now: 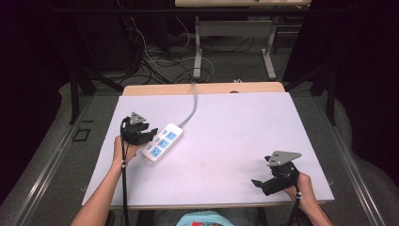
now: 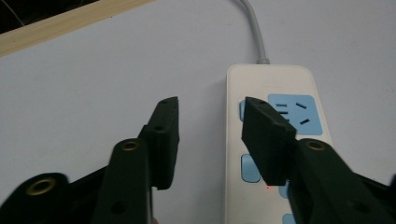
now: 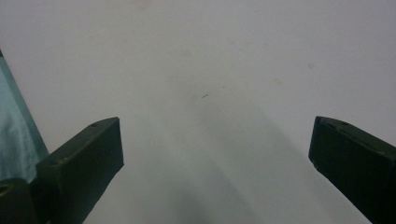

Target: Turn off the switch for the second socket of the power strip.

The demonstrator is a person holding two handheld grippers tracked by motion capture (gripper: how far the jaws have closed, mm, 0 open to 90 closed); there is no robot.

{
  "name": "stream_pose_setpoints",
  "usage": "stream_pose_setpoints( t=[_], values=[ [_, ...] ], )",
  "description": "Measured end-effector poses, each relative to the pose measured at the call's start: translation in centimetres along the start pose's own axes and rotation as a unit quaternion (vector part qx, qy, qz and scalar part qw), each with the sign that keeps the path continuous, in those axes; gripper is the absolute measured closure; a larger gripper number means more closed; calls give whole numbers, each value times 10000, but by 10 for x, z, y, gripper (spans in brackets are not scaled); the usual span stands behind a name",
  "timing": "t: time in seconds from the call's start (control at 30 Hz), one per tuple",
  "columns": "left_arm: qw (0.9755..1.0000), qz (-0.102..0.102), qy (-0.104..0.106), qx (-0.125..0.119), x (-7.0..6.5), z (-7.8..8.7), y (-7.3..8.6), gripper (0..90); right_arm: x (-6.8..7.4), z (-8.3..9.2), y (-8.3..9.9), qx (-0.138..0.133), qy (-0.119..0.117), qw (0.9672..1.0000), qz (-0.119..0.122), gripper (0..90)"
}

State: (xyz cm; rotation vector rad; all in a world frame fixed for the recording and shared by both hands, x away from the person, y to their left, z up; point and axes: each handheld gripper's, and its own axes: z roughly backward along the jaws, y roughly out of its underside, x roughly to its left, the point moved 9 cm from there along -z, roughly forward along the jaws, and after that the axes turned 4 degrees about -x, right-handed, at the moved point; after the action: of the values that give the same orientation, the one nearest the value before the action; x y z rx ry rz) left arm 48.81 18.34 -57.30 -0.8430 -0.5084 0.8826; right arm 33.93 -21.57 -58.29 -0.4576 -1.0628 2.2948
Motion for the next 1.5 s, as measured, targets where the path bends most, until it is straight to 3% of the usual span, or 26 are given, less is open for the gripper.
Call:
stream_pose_setpoints(
  t=[0.2, 0.33, 0.43, 0.7, 0.73, 1.23, 1.5],
  values=[
    [9999, 15, 82, -76, -2, 0, 1, 812, 1, 0, 0, 18, 9, 10000, 0, 28],
    [9997, -4, 216, -100, -4, -1, 2, 896, 1, 0, 0, 22, 6, 10000, -4, 28],
    [9993, 31, 373, -96, -7, 0, 3, 899, 1, 0, 0, 13, -1, 10000, 14, 29],
    [9985, -64, 550, 50, -16, -1, 9, 899, 2, 1, 0, 14, 27, 10000, 8, 29],
    [9983, -141, 551, 106, -18, -3, 10, 899, 1, 0, 0, 6, 25, 10000, 37, 29],
    [9972, -283, 528, 454, -20, -8, 21, 898, 1, 0, 0, 32, -16, 9999, 104, 31],
    [9971, -354, 504, 454, -21, -9, 22, 898, 2, 0, 0, 12, 21, 10000, 60, 33]
  ],
)
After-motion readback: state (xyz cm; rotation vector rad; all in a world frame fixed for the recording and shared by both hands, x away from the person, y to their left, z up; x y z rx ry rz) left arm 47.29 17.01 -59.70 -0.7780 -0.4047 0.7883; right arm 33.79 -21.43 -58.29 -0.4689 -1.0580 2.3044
